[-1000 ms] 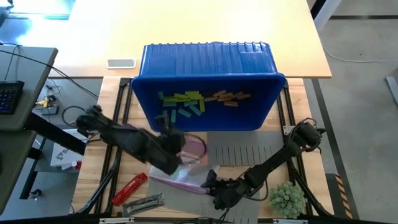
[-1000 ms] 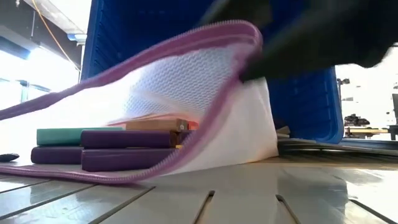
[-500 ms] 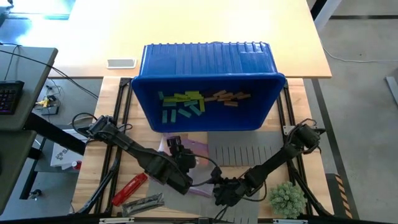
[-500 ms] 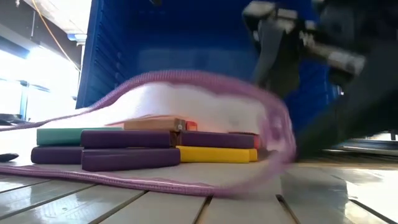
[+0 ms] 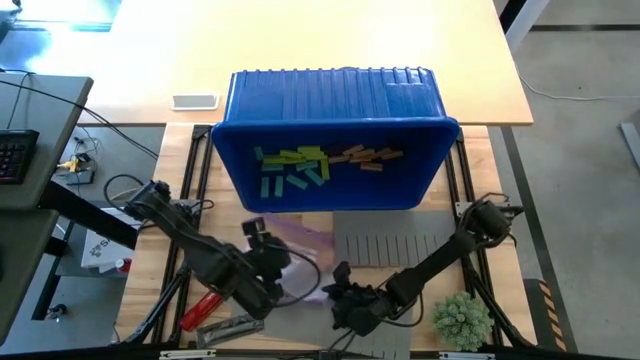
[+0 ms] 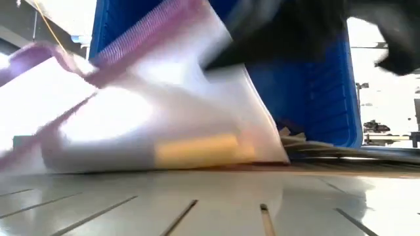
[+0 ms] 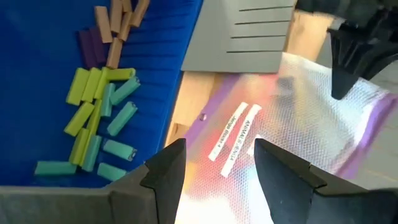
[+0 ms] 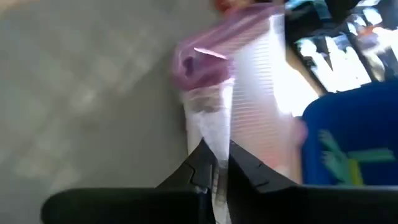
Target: Sort blocks
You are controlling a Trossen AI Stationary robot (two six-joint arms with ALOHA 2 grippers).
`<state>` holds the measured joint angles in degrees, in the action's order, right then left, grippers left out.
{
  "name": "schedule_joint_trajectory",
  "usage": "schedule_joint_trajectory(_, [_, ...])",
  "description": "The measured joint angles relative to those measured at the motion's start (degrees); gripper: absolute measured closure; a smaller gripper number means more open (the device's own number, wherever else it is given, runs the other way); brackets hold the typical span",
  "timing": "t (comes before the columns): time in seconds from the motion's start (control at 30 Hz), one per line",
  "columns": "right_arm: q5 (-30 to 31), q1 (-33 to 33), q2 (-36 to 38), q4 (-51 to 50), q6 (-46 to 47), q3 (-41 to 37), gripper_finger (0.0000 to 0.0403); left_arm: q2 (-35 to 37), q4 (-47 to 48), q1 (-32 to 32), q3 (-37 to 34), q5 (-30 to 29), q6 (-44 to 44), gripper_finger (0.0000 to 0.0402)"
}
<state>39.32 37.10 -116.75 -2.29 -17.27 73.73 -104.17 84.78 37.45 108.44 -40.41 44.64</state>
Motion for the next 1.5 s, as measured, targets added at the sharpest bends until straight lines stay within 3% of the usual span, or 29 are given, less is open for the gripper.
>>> schedule_joint_trajectory(0.23, [1.11, -3.43, 3.86, -9.05, 8.66, 13.34, 0.0402, 5.43, 4.13, 4.89, 0.0, -3.38, 7.24, 0.0234])
schedule_joint_trajectory(0.47, [0.82, -10.02, 4.17, -30.82, 28.81, 27.69, 0.0402, 9.54, 5.17, 7.9, -0.12, -2.4, 10.37, 0.0234])
schedule_joint_trajectory(0.57, [2.48, -11.28, 4.17, -37.21, 30.22, 32.45, 0.0403, 13.04, 5.09, 7.91, -3.92, -2.92, 14.0, 0.0234])
schedule_joint_trajectory(0.7, [2.43, -11.79, 4.26, -41.67, 29.25, 35.95, 0.0403, 20.71, 5.34, 7.04, -13.97, -2.34, 20.62, 0.0234])
schedule_joint_trajectory(0.87, [2.42, -12.0, 4.26, -42.68, 29.4, 36.55, 0.0403, 29.61, 3.94, 5.29, -27.07, 1.46, 25.21, 0.0234])
schedule_joint_trajectory(1.13, [2.12, -12.35, 4.26, -36.04, 29.02, 36.57, 0.0403, 39.81, -15.02, 4.44, -43.06, 3.35, 22.86, 0.0234])
schedule_joint_trajectory(1.37, [0.3, -12.79, 4.26, -34.77, 30.78, 36.63, 0.0403, 40.29, -25.93, 4.43, -50.16, 2.17, 15.19, 0.0234])
schedule_joint_trajectory(1.5, [0.16, -12.74, 4.26, -33.83, 30.77, 36.63, 0.0403, 40.1, -27.3, 3.72, -53.71, 3.76, 15.79, 0.0234])
